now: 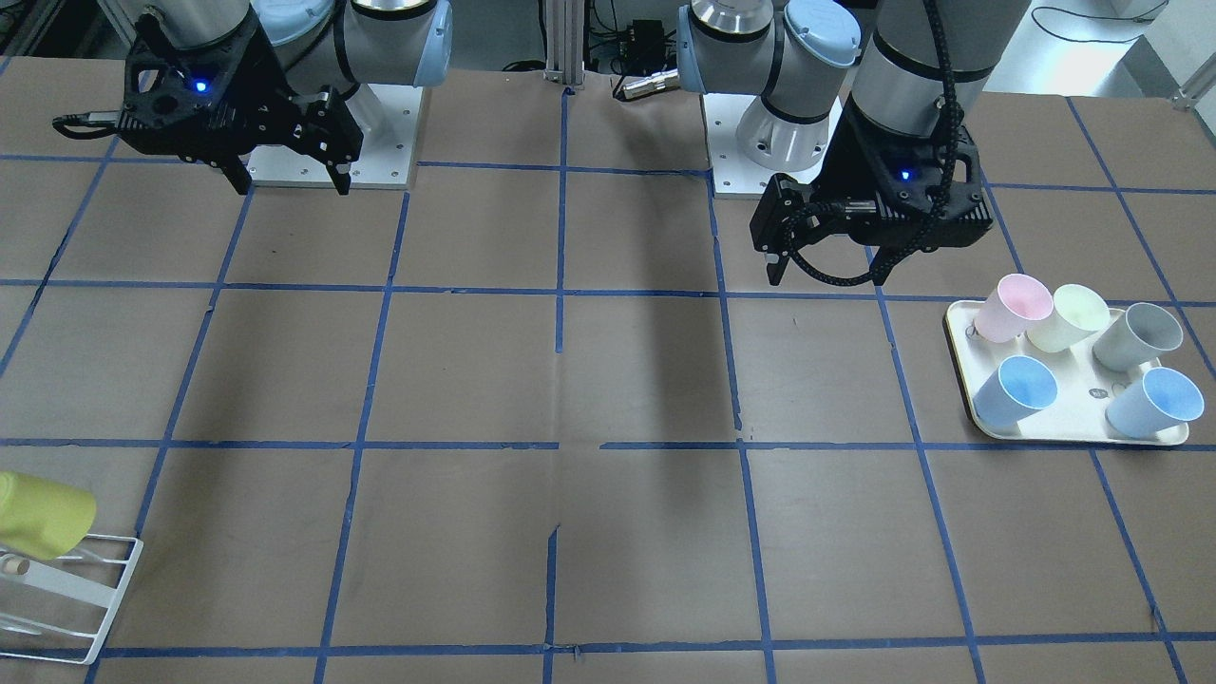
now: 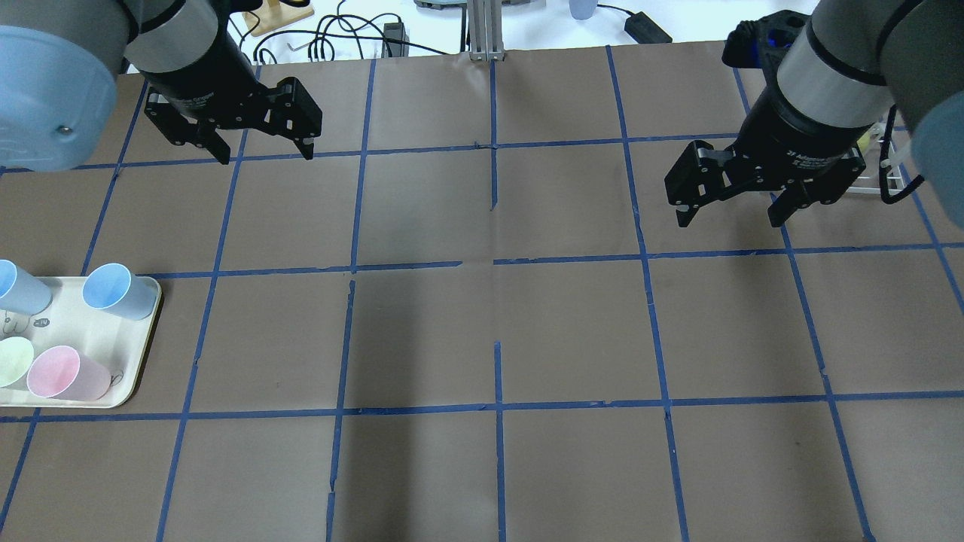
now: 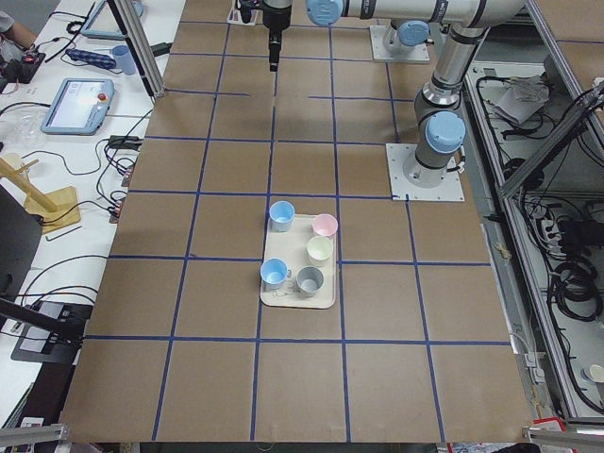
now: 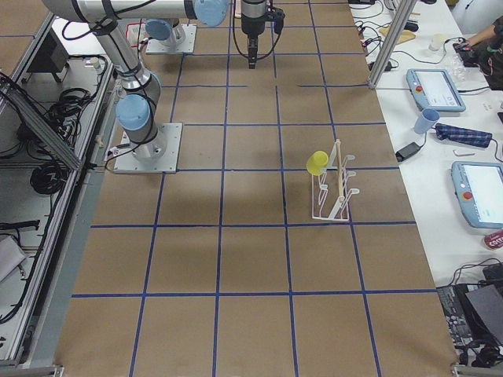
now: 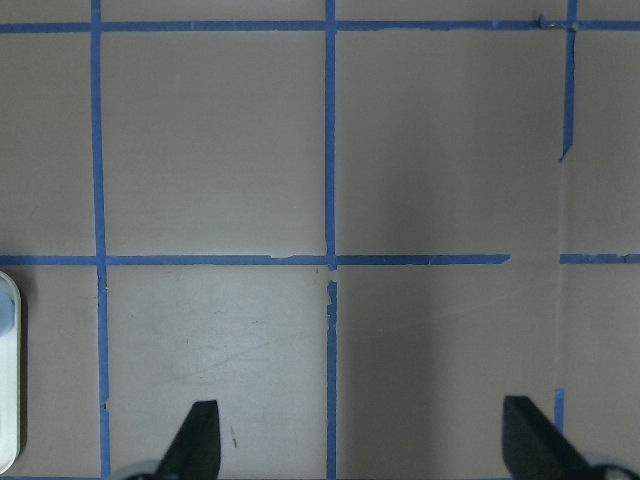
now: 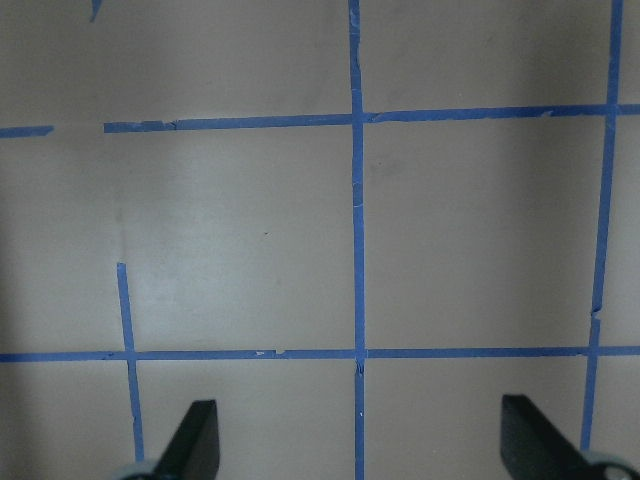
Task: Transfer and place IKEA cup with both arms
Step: 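Move the right gripper down to the yellow cup on the wire rack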
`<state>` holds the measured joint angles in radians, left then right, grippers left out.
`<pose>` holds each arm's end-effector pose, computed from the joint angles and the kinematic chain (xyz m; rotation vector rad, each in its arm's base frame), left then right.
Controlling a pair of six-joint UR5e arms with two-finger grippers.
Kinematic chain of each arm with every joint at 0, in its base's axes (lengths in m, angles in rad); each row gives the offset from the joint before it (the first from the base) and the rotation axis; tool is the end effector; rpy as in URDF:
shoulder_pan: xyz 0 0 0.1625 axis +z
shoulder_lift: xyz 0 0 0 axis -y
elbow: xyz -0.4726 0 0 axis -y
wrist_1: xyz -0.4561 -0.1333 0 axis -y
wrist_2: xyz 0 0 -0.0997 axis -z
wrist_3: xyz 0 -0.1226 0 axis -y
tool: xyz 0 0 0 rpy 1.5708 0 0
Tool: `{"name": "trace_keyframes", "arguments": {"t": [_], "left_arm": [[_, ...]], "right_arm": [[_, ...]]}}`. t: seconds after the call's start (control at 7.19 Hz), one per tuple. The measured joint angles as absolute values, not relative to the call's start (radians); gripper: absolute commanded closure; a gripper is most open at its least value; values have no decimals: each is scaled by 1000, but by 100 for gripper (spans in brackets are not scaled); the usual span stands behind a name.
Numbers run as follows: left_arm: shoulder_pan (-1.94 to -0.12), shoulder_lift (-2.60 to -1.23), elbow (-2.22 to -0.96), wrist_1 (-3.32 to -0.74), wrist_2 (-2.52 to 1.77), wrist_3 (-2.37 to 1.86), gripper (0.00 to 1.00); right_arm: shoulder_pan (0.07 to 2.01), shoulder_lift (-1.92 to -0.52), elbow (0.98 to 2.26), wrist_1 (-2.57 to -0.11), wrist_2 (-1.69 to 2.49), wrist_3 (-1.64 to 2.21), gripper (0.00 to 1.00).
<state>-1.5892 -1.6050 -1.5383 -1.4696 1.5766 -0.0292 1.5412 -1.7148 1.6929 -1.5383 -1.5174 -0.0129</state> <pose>-0.1433 -0.5811 0.5220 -0.0174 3.1342 -0.1562 0.1254 -0.4905 0.5167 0.0262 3.0878 0.0146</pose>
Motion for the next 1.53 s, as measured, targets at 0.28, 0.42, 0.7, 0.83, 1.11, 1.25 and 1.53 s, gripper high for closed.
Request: {"name": "trace_keyframes", "arguments": {"t": [0.28,0.42,0.7,0.83,1.11,1.25,1.53], "left_arm": [[-1591,-1605,-1531,-1470,1577,-30,0],[-1592,-1604,-1533,-1470,1577,-30,0],[-1592,-1602,-1535,-1470,1577,-29,0],[-1591,-1600,-1536,-1471,1578,-29,0],[-1591,-1600,-1536,-1471,1576,-29,0],[-1590,-1601,-1533,-1471,1575,-29,0],[-1589,-1602,-1532,-1470,1575,-29,0]], "right_arm": [[1540,-1713,1695,-1543,-1519,-18,0],[1539,-1711,1695,-1545,-1519,-20,0],[1504,-1702,1691,-1551,-1516,-102,0],[1456,-1699,1691,-1558,-1516,-175,0],[1353,-1671,1687,-1605,-1517,-355,0],[1309,-1641,1683,-1651,-1517,-446,0],[1231,-1570,1671,-1747,-1517,-598,0]]}}
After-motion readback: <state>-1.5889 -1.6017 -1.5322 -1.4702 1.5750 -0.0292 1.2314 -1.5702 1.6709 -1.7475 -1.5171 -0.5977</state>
